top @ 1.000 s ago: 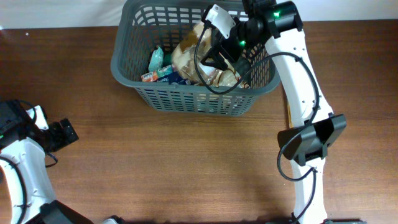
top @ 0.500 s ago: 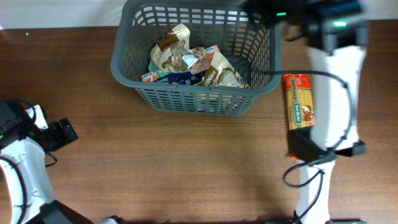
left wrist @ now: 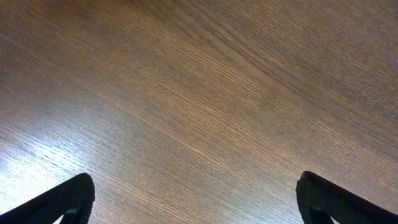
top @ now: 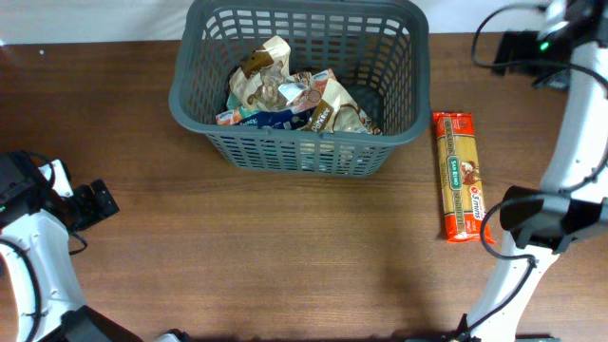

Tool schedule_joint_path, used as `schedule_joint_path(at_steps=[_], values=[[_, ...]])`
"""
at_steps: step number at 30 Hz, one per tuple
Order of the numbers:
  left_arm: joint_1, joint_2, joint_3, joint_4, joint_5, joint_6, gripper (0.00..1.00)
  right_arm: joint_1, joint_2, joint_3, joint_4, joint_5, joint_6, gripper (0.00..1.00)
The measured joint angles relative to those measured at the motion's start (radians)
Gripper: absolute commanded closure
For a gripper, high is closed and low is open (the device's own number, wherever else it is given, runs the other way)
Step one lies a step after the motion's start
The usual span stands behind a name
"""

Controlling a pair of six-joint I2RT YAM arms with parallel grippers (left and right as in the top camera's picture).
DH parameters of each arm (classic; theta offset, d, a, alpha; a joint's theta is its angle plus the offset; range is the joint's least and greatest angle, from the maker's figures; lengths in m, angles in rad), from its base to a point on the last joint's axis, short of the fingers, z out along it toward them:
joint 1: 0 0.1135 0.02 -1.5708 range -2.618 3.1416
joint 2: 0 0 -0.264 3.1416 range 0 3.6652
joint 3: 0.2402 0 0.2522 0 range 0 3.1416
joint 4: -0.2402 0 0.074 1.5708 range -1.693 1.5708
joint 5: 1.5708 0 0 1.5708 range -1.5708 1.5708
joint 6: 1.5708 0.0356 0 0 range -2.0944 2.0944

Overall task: Pack container
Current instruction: 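Lower the right gripper onto the spaghetti package and grasp it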

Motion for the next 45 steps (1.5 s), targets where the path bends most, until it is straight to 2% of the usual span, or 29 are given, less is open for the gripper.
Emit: schedule_joint_path(at_steps=[6, 12, 20, 28, 39, 45], values=[[0.0, 0.0, 0.0, 0.0, 0.0, 0.0, 0.01, 0.04, 0.004, -0.299, 0.0, -0.012, -0.055, 0.01], [0.0, 0.0, 0.0, 0.0, 0.0, 0.0, 0.01, 0.092, 0.004, -0.505, -0.003, -0.02, -0.095, 0.01], [0.0, 0.0, 0.0, 0.001, 0.0, 0.0, 0.01, 0.08, 0.004, -0.748, 0.028, -0.012, -0.175, 0.01], [0.0, 0.0, 0.0, 0.003, 0.0, 0.0, 0.01, 0.053, 0.003, -0.86, 0.159, 0.002, -0.203, 0.01], [0.0, 0.0, 0.0, 0.003, 0.004, 0.0, 0.01, 0.051, 0.003, -0.916, 0.529, 0.004, -0.202, 0.01], [0.0, 0.0, 0.0, 0.003, 0.007, 0.0, 0.01, 0.051, 0.003, -0.946, 0.582, 0.004, -0.203, 0.01]])
